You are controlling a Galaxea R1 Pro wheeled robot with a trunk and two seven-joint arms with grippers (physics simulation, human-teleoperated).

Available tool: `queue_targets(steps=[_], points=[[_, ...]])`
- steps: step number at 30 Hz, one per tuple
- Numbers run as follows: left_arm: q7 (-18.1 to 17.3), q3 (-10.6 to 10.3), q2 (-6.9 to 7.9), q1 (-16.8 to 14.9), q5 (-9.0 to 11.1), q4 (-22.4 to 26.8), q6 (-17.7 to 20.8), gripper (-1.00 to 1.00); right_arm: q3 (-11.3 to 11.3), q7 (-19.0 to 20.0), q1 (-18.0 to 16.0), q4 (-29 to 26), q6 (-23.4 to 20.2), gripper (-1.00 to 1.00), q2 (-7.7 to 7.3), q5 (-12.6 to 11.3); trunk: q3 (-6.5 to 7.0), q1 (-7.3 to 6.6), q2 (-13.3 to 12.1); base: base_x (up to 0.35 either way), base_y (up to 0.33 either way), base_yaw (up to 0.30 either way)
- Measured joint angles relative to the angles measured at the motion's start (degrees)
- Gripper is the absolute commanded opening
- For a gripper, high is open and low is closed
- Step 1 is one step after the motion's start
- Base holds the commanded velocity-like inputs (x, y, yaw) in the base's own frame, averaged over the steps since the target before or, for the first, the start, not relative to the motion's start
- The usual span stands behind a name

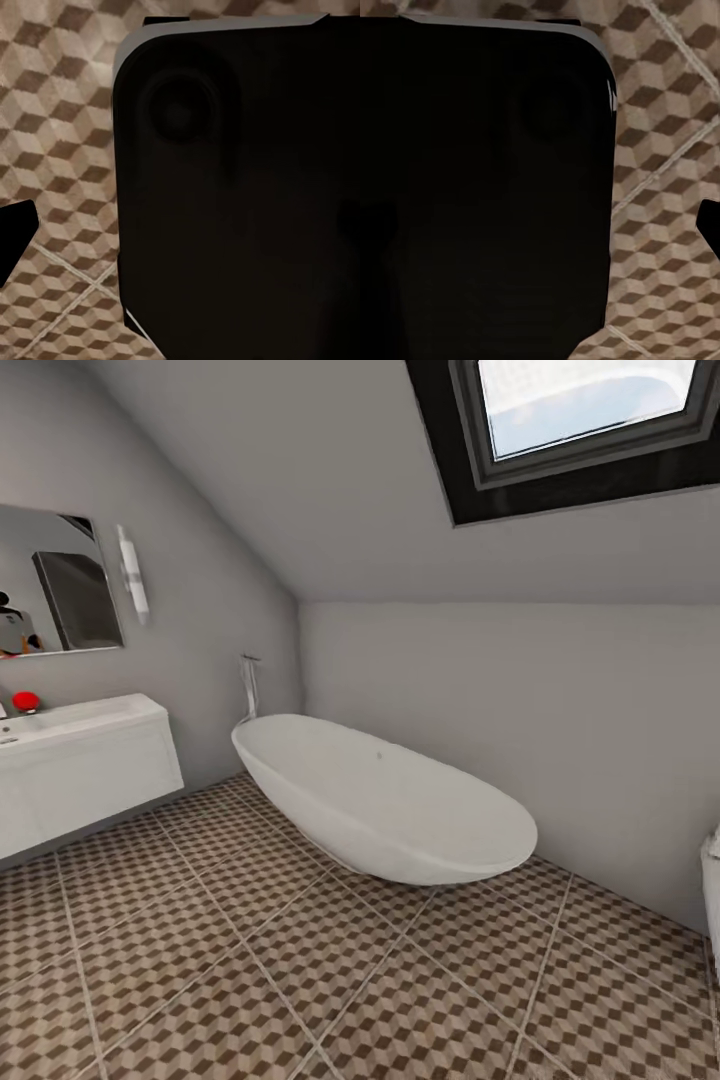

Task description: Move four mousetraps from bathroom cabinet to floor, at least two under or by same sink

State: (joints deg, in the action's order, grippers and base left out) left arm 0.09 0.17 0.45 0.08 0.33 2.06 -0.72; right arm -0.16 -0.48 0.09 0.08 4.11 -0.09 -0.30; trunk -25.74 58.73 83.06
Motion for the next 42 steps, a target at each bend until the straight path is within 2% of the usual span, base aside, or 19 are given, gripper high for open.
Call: queue_targets(steps=[7,42], points=[[0.0,0.0,0.47,0.0,-0.1,0.0,0.0,1.00,-0.1,0.1,0.0,0.0,-0.1,1.00,0.00,0.0,0.18,0.00,0.0,0.000,0.000,-0.262],[0.0,-0.1,0.51,0.0,0.0,0.1,0.0,1.00,0.1,0.5,0.0,0.0,-0.3,1.00,0.00,0.0,0.43,0.00,0.0,0.000,0.000,-0.292]])
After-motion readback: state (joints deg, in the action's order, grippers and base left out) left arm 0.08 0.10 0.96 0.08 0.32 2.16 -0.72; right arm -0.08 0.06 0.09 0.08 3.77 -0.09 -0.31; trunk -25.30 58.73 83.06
